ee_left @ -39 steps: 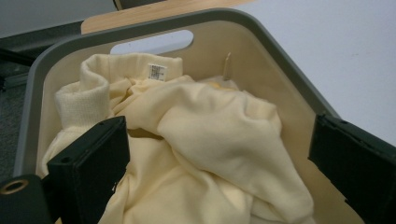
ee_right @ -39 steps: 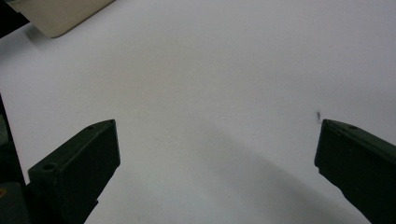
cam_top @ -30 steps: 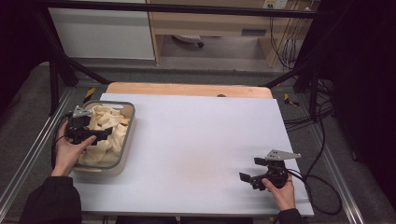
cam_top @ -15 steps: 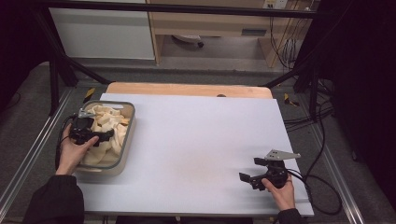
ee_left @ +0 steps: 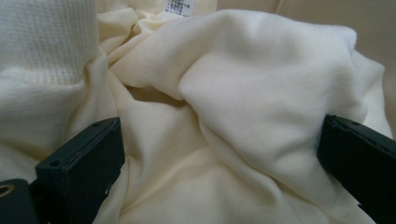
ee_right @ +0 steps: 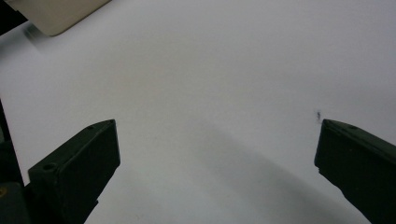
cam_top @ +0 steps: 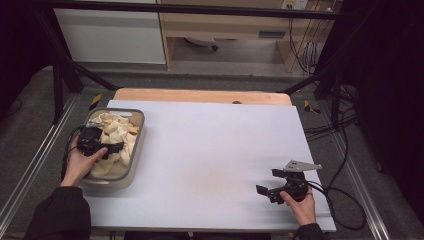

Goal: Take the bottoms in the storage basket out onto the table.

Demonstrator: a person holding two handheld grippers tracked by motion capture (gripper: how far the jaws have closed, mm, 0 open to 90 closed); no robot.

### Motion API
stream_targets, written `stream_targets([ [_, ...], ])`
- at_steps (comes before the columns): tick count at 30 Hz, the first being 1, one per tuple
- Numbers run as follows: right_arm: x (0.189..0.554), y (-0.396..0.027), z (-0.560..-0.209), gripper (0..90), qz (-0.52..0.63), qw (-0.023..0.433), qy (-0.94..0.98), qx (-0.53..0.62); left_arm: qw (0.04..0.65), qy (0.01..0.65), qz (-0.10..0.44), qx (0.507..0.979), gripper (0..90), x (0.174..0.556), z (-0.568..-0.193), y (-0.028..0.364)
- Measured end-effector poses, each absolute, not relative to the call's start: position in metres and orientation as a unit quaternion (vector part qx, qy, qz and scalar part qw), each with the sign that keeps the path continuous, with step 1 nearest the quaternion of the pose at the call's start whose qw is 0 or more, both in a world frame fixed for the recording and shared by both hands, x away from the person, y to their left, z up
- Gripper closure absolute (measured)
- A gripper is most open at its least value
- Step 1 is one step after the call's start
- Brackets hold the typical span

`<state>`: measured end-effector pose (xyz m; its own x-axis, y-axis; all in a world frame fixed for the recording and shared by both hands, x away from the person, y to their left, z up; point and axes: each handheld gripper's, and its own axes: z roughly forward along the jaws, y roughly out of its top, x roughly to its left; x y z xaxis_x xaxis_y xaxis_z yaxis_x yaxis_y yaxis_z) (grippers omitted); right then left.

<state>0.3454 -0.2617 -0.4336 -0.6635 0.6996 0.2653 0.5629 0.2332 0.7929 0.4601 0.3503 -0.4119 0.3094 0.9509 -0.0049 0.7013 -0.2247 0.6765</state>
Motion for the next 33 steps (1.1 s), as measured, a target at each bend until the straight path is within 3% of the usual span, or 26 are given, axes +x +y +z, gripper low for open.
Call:
stream_targets([
  [23, 0.345, -0.262, -0.433, 0.5, 0.47, 0.074, 0.781, 0.405, 0.271, 0.567, 0.139, 0.765, 0.6, 0.471, -0.432, 0.345],
  [30, 0.345, -0.262, -0.433, 0.5, 0.47, 0.074, 0.781, 0.404, 0.268, 0.566, 0.131, 0.769, 7.6, 0.469, -0.429, 0.342],
  [33, 0.345, -0.262, -0.433, 0.5, 0.471, 0.074, 0.781, 0.404, 0.267, 0.564, 0.124, 0.771, 17.3, 0.469, -0.427, 0.34],
])
